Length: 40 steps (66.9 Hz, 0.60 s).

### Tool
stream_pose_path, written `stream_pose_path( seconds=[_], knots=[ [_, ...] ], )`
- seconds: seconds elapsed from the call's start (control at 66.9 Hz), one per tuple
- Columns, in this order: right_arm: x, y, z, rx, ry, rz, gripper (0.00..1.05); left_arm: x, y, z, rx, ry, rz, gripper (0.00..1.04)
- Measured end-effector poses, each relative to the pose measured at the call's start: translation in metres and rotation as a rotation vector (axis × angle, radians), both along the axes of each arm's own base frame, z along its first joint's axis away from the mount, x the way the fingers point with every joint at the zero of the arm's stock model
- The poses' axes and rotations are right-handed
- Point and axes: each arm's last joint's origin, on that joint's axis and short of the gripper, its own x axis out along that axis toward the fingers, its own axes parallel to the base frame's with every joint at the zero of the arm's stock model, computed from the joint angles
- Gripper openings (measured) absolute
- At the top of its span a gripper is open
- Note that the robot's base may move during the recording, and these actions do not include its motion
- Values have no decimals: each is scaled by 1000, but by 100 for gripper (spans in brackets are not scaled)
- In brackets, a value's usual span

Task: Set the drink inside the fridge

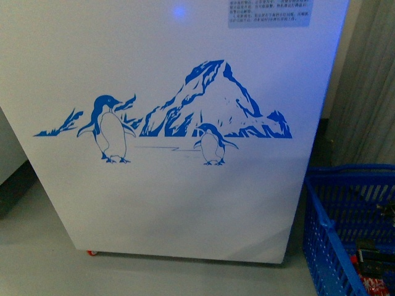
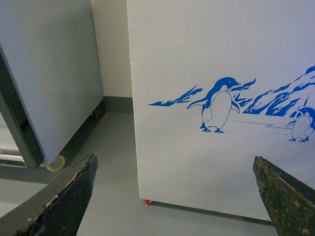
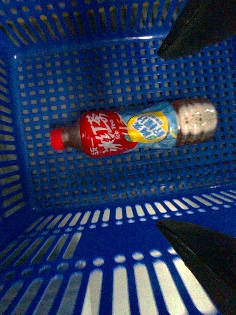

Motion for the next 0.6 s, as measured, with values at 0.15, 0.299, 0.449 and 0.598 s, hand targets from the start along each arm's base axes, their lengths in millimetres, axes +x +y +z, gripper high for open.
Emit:
stream_pose_path(
  seconds=[0.15,0.299,0.449,0.598],
  knots=[
    [9,-8,-41,3,57,-19,97,0,0,0,0,0,0,97],
    [15,-11,-73,13,104,-21,97,0,0,0,0,0,0,97],
    [19,-8,-97,23,153,-13,97,0,0,0,0,0,0,97],
    [20,-8,-117,6,177,-17,97,0,0,0,0,0,0,97]
  ],
)
